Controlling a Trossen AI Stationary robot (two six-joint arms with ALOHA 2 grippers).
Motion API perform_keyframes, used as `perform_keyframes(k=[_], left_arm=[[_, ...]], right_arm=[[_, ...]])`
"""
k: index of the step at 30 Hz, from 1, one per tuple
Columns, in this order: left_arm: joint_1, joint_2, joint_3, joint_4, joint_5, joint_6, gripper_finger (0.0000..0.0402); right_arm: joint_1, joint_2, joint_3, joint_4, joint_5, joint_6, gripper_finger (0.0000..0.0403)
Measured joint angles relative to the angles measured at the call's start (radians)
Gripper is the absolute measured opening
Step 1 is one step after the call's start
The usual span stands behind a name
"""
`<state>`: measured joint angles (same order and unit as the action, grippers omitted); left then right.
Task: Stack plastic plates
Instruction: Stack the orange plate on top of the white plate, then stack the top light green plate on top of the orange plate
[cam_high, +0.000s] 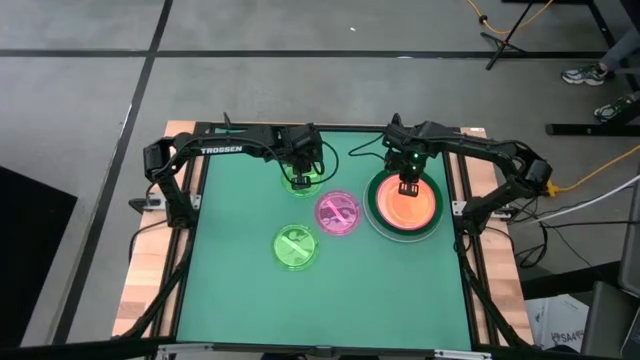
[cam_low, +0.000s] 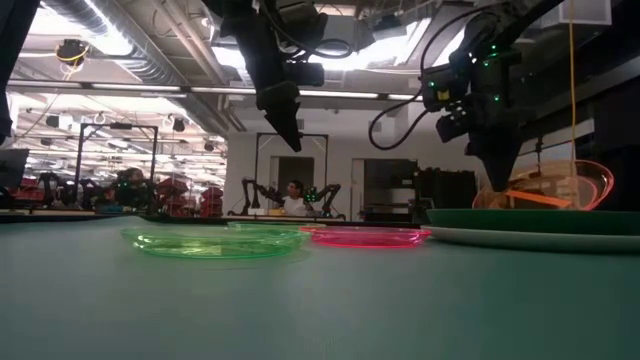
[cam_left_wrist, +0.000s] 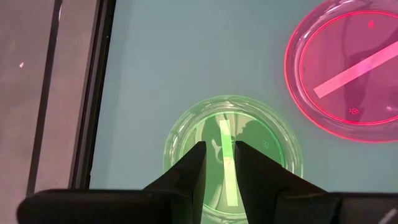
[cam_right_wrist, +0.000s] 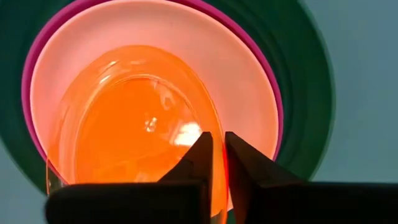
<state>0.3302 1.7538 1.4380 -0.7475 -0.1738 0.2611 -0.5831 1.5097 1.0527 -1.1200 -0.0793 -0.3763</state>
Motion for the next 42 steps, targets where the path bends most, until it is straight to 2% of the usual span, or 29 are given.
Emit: perform_keyframes(k=[7,27,33,39,42], left_arm=[[0.0,0.0,0.0,0.0,0.0,0.0,0.0078],[0.007,0.0,0.0,0.0,0.005,-0.019,0.0078],[0.047,0.0,0.0,-0.004,0.013,-0.089,0.0078],[0.125,0.0,0.0,-0.004,0.122,-0.181,0.0078],[0.159,0.0,0.0,-0.004,0.139,-0.208,0.0078]], right_arm=[[0.0,0.0,0.0,0.027,0.04,0.003,0.0073],[0.007,0.0,0.0,0.086,0.133,0.008,0.0063],[0.108,-0.009,0.0,0.093,0.2,0.023,0.0063],[0.244,-0.01,-0.001,0.099,0.249,-0.026,0.0062],[0.311,-0.009,-0.001,0.101,0.285,-0.025,0.0062]])
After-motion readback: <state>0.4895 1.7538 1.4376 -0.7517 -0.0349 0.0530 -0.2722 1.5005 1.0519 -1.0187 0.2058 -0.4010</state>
